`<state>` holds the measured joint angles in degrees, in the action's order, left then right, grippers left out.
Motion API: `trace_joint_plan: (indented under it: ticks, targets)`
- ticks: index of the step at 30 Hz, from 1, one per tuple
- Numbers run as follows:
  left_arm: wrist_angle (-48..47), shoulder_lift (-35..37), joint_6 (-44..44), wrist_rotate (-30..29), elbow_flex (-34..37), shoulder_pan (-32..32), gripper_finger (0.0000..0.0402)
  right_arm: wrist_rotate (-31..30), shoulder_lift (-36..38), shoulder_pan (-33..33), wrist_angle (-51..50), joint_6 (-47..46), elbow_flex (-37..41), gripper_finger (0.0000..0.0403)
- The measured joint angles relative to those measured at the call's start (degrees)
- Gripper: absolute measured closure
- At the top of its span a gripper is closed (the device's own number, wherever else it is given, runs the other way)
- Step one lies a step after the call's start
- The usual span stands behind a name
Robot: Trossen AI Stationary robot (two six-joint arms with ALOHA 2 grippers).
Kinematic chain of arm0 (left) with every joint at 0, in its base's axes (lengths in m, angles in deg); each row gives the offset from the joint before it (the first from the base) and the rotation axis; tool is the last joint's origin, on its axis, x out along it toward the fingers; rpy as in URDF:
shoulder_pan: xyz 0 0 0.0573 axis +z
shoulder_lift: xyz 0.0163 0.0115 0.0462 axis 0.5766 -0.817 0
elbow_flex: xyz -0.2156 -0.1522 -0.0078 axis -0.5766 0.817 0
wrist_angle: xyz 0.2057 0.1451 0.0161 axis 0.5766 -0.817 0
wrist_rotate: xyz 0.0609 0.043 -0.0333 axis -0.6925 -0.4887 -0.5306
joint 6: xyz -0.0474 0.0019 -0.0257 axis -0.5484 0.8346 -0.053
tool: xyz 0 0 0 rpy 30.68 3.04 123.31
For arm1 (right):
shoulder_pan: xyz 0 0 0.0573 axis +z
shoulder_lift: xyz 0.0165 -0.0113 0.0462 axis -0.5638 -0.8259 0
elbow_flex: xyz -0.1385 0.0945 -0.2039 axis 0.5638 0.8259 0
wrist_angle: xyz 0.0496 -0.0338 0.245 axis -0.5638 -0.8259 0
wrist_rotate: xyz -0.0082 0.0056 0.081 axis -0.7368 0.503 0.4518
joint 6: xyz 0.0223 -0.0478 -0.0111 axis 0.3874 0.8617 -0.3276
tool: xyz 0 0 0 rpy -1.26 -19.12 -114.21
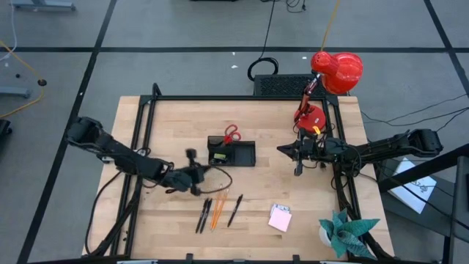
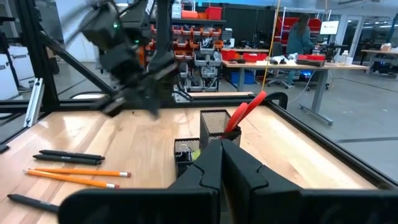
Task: Pick and place office supplies into organizer
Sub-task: Adjust the desk organizer
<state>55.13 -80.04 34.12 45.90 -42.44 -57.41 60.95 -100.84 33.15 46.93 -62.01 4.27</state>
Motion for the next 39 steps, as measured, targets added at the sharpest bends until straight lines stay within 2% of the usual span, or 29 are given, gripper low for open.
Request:
trace_joint_plan:
  ticks: [2, 4, 8, 10, 16, 18, 25, 33, 39]
  targets:
    - [-3.3, 2.5, -0.9, -7.3, 0.0, 0.6, 0.0399, 0.0, 0.0, 0.0, -0.1, 0.0, 0.0, 0.0403]
    - [-5.7, 5.1, -1.1, -11.9, 0.0, 1.9, 0.0399, 0.0, 0.0, 0.0, 0.1, 0.0, 0.0, 0.0403]
    - [-5.7, 8.6, 2.2, -13.5, 0.0, 7.6, 0.0397, 0.0, 0.0, 0.0, 0.2, 0.0, 0.0, 0.0403]
    - [-5.6, 9.7, 4.6, -10.7, 0.0, 11.9, 0.0399, 0.0, 0.0, 0.0, 0.2, 0.0, 0.0, 0.0403]
    - [-1.9, 10.2, 9.5, 7.0, 2.9, 25.0, 0.0400, 0.0, 0.0, 0.0, 0.1, 0.0, 0.0, 0.0403]
    - [0.4, 10.2, 10.8, 12.6, 4.0, 28.3, 0.0398, 0.0, 0.0, 0.0, 0.1, 0.0, 0.0, 0.0403]
    - [6.0, 9.5, 12.9, 26.4, 5.7, 36.7, 0.0398, -0.1, 0.0, 0.0, -0.3, 0.5, 0.0, 0.0403]
    - [10.5, 5.7, 14.5, 33.0, 5.7, 40.5, 0.0398, -0.2, 0.0, 0.0, -0.3, 0.7, 0.0, 0.0403]
    - [10.5, 3.0, 14.0, 34.8, 5.7, 40.5, 0.0398, -0.3, 0.0, 0.0, -0.3, 0.9, 0.0, 0.0403]
